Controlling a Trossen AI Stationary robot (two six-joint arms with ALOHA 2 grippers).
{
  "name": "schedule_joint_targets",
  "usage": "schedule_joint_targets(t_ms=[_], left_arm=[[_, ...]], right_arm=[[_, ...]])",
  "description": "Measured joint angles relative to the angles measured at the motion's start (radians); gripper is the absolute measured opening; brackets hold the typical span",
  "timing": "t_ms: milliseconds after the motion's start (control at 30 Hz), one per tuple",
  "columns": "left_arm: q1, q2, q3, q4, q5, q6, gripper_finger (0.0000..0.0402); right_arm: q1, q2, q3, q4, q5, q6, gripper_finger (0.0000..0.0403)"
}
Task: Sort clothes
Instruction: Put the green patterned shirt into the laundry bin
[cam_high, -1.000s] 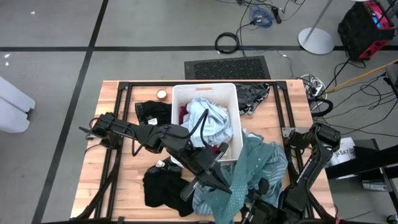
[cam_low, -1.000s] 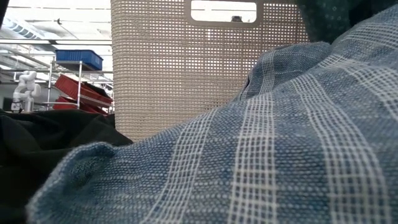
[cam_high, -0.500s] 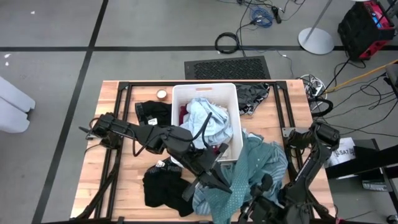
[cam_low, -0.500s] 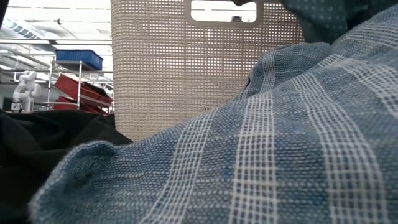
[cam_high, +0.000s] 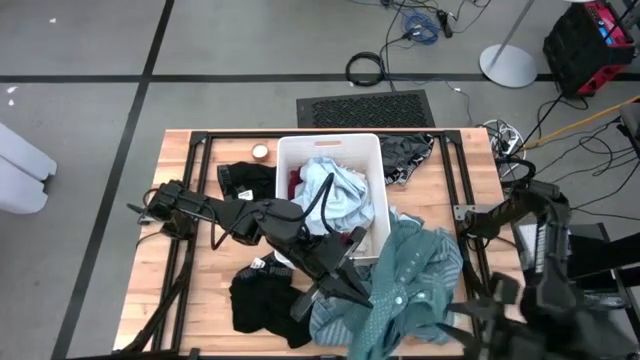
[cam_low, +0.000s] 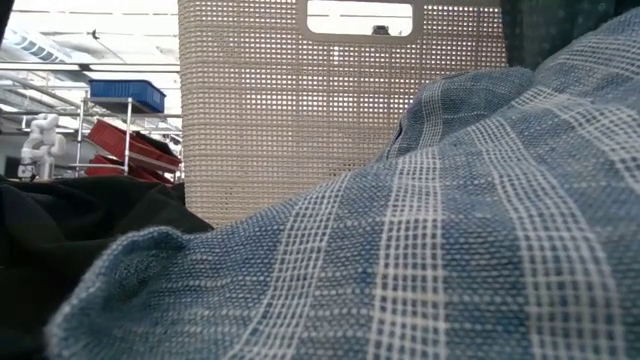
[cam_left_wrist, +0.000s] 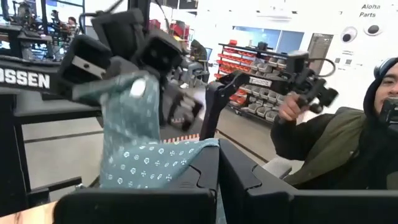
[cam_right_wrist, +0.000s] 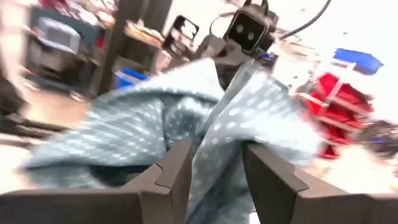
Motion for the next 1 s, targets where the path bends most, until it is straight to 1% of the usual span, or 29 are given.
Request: schedule_joint_targets(t_ms=[167, 267, 333, 400, 500, 600, 733, 800, 900, 933, 1000], left_arm=[[0.0, 0.0, 0.0, -0.002, 0.003, 0.0, 0.0006], [0.0, 0.0, 0.0, 0.004, 0.001, 0.0, 0.0006], [0.001, 0.0, 0.0, 0.007, -0.001, 0.0, 0.0006], [0.001, 0.0, 0.0, 0.008, -0.002, -0.001, 0.0006], [-0.001, 0.0, 0.0, 0.008, -0.002, -0.001, 0.0006], [-0.001, 0.0, 0.0, 0.008, -0.005, -0.002, 0.0006], [0.003, 0.0, 0.0, 0.009, -0.006, -0.021, 0.0006], [0.006, 0.0, 0.0, 0.01, -0.007, -0.021, 0.0006], [0.01, 0.0, 0.0, 0.007, -0.007, -0.025, 0.0006], [0.01, 0.0, 0.0, 0.005, -0.007, -0.025, 0.0006], [0.01, 0.0, 0.0, 0.003, -0.008, -0.025, 0.0006]], right_arm=[[0.102, -0.054, -0.001, -0.013, -0.001, 0.109, 0.013], [0.109, -0.063, -0.022, -0.144, 0.002, 0.238, 0.013], [0.109, -0.059, -0.067, -0.265, -0.005, 0.373, 0.013], [0.109, -0.053, -0.126, -0.366, -0.008, 0.551, 0.013], [0.099, -0.055, -0.213, -0.442, -0.026, 0.78, 0.013], [0.064, -0.049, -0.308, -0.467, -0.118, 0.885, 0.013], [-0.042, -0.052, -0.394, -0.456, -0.24, 0.998, 0.013], [-0.098, -0.051, -0.416, -0.458, -0.341, 1.05, 0.013], [-0.176, -0.051, -0.419, -0.456, -0.492, 1.064, 0.013], [-0.197, -0.051, -0.419, -0.454, -0.527, 1.059, 0.013], [-0.224, -0.051, -0.419, -0.457, -0.539, 1.05, 0.013]])
